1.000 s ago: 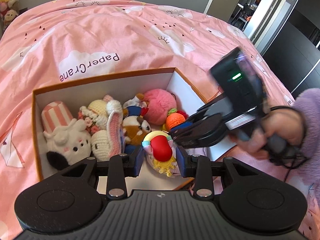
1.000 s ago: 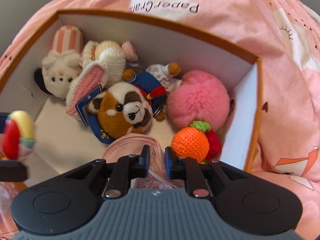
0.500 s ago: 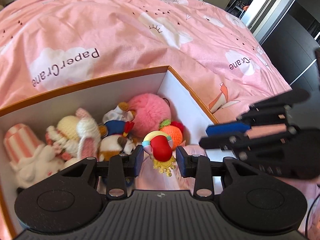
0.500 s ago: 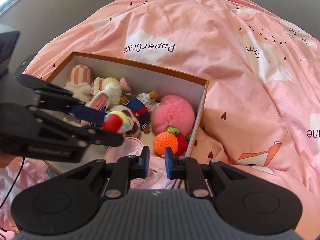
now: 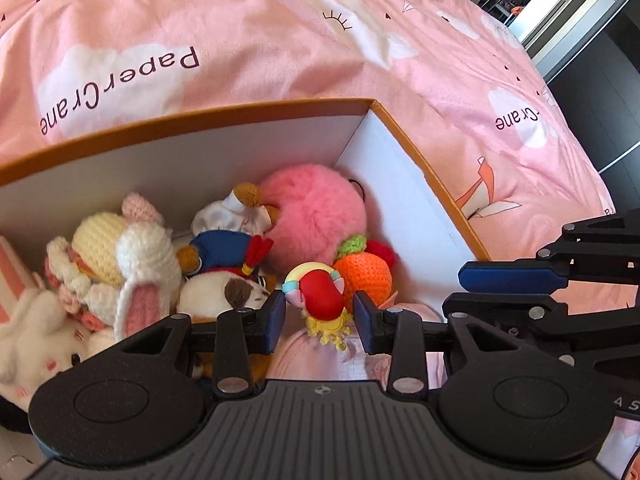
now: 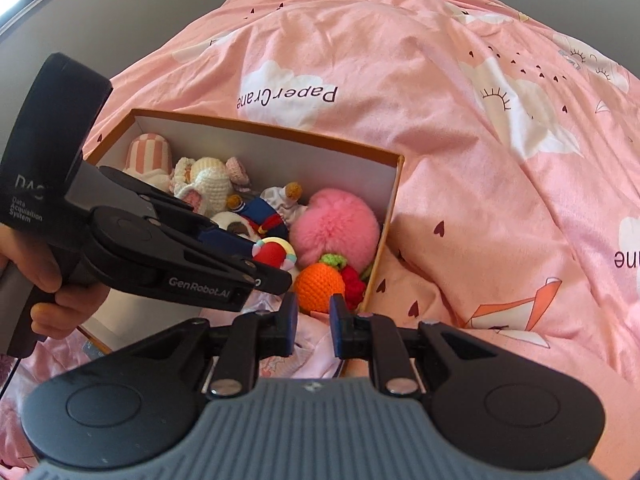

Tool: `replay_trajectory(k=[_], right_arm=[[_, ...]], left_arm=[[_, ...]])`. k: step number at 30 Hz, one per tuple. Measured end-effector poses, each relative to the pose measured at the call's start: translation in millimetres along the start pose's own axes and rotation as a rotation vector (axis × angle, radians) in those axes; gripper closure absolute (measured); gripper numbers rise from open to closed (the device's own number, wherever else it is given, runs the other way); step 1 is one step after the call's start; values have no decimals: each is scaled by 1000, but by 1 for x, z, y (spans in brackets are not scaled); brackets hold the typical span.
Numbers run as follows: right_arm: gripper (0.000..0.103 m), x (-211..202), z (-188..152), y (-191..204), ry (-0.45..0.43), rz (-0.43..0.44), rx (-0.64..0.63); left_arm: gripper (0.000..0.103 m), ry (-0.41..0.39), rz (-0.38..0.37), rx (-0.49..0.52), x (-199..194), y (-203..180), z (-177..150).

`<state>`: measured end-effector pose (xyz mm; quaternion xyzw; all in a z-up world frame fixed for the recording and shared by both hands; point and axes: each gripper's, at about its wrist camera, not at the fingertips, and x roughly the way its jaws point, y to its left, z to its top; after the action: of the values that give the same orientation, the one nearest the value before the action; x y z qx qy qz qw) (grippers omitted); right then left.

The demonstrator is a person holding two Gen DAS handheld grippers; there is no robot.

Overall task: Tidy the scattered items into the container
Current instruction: 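Lower the red-yellow toy into the shoebox and open the left tool, then reach left tool to the grey box while right tool reaches the pink card holder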

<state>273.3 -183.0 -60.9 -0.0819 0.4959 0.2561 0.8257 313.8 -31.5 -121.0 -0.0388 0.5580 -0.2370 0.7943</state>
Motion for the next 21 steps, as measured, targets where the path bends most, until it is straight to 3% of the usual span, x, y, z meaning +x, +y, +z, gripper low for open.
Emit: replay_trajectory(k=[3,5,10,17,21], right_arm=[[83,-5,1,-1,3,8,4],[75,-9,3,-2,-5,8,8],[74,-9,-7,2,-48,27,58],[74,-25,-10,8,-77,44,49],[74,-53,-5,14,-155,46,50]], left_arm=[[59,-2,2,6,-9,-1,6],[51,-18,8,8,-15,-4,9],[53,-67,26,-21,-29,-6,-7],[54,-152,42,43,-88,-19,-33],[54,-239,41,91,-132,-33,-46]])
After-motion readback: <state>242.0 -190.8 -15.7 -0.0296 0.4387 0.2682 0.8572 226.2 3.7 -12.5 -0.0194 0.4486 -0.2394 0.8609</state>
